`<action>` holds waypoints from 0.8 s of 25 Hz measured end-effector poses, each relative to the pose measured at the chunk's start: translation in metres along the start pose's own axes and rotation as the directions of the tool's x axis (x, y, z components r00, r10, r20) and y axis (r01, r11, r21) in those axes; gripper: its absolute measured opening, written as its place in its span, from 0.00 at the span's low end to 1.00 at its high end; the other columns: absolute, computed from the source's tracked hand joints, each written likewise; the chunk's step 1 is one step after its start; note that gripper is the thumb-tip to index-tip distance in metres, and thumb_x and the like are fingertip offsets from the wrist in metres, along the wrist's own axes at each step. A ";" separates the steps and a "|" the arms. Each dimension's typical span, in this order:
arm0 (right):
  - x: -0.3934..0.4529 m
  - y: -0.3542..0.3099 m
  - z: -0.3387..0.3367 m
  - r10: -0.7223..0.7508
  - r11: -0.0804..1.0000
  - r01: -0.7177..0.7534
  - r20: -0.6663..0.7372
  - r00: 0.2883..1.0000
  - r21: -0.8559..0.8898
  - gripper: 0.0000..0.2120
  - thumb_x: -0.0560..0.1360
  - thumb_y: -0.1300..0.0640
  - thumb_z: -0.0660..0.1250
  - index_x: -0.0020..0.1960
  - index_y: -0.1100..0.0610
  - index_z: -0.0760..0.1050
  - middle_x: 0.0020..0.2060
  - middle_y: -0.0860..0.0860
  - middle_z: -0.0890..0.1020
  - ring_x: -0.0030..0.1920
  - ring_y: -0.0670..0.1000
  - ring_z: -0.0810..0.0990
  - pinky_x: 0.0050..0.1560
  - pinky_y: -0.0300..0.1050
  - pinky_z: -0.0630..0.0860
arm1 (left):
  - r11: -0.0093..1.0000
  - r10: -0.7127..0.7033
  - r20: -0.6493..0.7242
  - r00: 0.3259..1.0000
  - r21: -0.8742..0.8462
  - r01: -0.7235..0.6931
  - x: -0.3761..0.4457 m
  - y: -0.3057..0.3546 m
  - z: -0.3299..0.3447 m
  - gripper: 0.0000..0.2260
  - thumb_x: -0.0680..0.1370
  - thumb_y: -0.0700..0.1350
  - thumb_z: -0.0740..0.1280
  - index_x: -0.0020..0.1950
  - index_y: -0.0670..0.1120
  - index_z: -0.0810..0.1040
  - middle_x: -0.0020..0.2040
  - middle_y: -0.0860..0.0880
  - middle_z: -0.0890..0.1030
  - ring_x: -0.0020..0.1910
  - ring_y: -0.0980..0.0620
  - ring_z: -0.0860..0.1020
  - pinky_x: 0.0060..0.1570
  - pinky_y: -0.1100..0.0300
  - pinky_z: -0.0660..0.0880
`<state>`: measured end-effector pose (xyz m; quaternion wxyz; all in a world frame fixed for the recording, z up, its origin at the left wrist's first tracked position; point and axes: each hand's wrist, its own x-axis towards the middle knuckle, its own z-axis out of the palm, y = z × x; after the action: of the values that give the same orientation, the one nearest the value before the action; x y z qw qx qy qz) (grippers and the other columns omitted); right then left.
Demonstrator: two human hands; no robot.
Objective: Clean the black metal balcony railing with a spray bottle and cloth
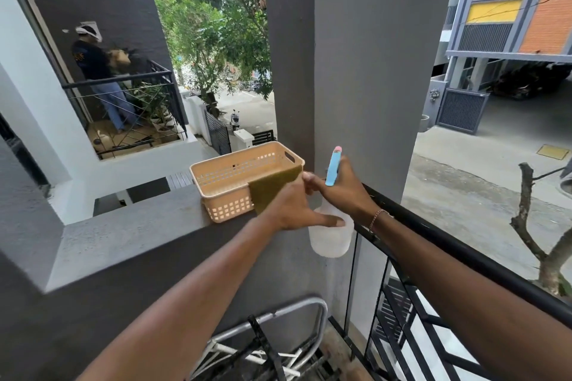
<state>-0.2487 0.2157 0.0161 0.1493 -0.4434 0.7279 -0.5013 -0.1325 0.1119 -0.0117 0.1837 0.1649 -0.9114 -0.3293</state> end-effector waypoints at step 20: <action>0.065 0.053 0.062 0.299 0.917 -0.316 0.107 0.948 0.243 0.30 0.73 0.44 0.75 0.66 0.61 0.70 0.58 0.58 0.80 0.54 0.52 0.81 0.46 0.44 0.79 | 0.881 -0.358 -0.447 0.820 -0.453 0.138 -0.046 -0.037 -0.030 0.29 0.72 0.62 0.76 0.55 0.36 0.79 0.45 0.42 0.84 0.47 0.41 0.83 0.53 0.50 0.81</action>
<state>-0.2703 0.1323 -0.0428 0.3067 -0.3170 0.7120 -0.5464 -0.0719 0.0883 -0.0249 0.4064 0.3260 -0.7104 -0.4732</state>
